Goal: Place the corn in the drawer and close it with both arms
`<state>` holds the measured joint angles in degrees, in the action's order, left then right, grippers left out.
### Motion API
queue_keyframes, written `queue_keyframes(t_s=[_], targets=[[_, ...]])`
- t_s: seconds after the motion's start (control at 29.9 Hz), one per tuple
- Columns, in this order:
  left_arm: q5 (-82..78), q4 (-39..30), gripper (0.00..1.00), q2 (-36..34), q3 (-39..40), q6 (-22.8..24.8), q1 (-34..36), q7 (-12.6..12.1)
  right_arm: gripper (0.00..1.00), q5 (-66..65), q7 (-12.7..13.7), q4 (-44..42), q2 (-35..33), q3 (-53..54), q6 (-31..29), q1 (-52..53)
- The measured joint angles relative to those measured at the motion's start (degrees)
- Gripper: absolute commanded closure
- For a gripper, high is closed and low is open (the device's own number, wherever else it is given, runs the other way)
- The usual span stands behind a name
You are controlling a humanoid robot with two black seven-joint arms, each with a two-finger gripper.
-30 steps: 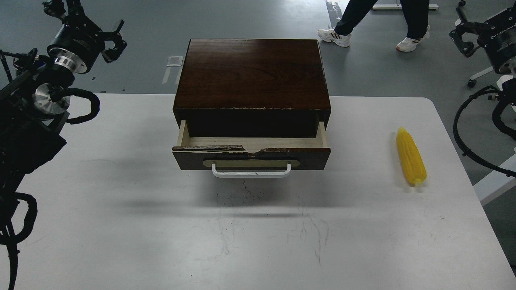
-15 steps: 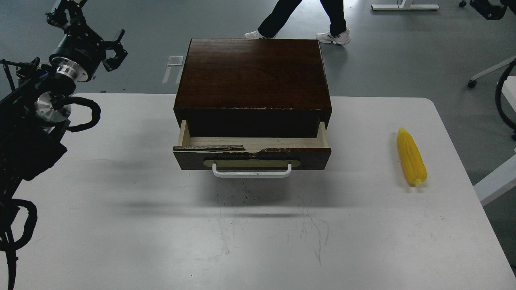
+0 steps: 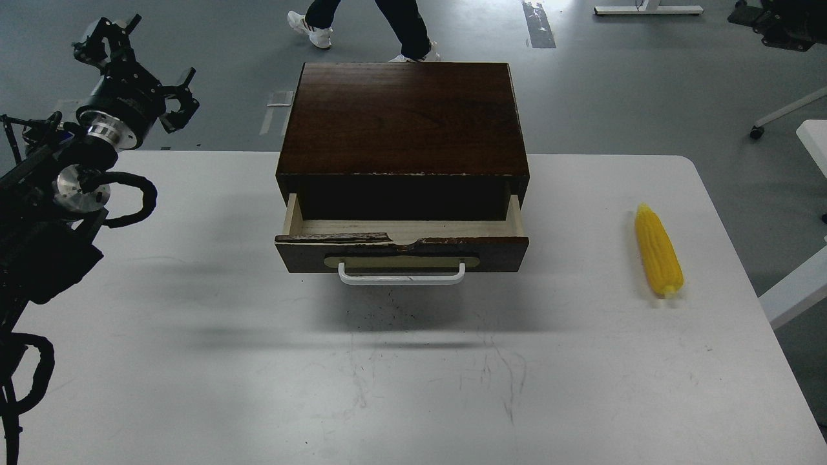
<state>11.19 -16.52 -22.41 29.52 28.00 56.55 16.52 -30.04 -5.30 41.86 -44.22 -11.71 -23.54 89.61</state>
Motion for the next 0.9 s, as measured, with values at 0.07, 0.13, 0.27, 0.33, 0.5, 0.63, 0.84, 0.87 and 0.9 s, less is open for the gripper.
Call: queue_keyframes(t_s=[0.07, 0.13, 0.27, 0.33, 0.5, 0.63, 0.84, 0.87, 0.9], targets=[[0.2, 0.0, 0.02, -0.1, 0.2, 0.0, 0.0, 0.0, 0.0, -7.9, -0.1, 0.6, 0.1, -0.3, -0.2, 0.0], [0.3, 0.0, 0.02, -0.2, 0.2, 0.0, 0.1, 0.0, 0.0, -13.8, -0.3, 2.5, 0.1, -0.5, -0.3, -0.3], [0.4, 0.0, 0.02, -0.6, 0.3, 0.0, 0.2, 0.2, 0.0, -19.6, -0.2, 7.2, -0.2, -2.6, -0.4, -1.6], [0.4, 0.0, 0.02, -0.9, 0.3, 0.0, 0.2, 0.5, 0.0, -20.2, -0.1, 8.7, -0.2, -4.5, -0.4, -2.4], [0.4, 0.0, 0.02, -1.5, 0.3, 0.0, 0.2, 1.0, 0.0, -21.0, -0.1, 10.0, -0.2, -8.8, -0.4, -5.6], [0.4, 0.0, 0.02, -1.5, 0.3, 0.0, 0.1, 1.0, 0.0, -23.2, -0.1, 10.0, -0.2, -11.2, -0.3, -8.5], [0.5, 0.0, 0.02, -1.5, 0.4, 0.0, 0.0, 1.0, 0.03, -23.8, -0.1, 9.6, -0.2, -11.4, 1.1, -12.7], [0.5, 0.0, 0.02, -1.5, 0.4, 0.0, 0.0, 1.0, 0.03, -23.8, -0.2, 9.4, -0.1, -11.3, 1.7, -13.5], [0.5, 0.0, 0.02, -1.5, 0.4, 0.0, 0.0, 1.0, 0.04, -23.8, -0.2, 9.2, 0.1, -11.1, 2.7, -14.8]])
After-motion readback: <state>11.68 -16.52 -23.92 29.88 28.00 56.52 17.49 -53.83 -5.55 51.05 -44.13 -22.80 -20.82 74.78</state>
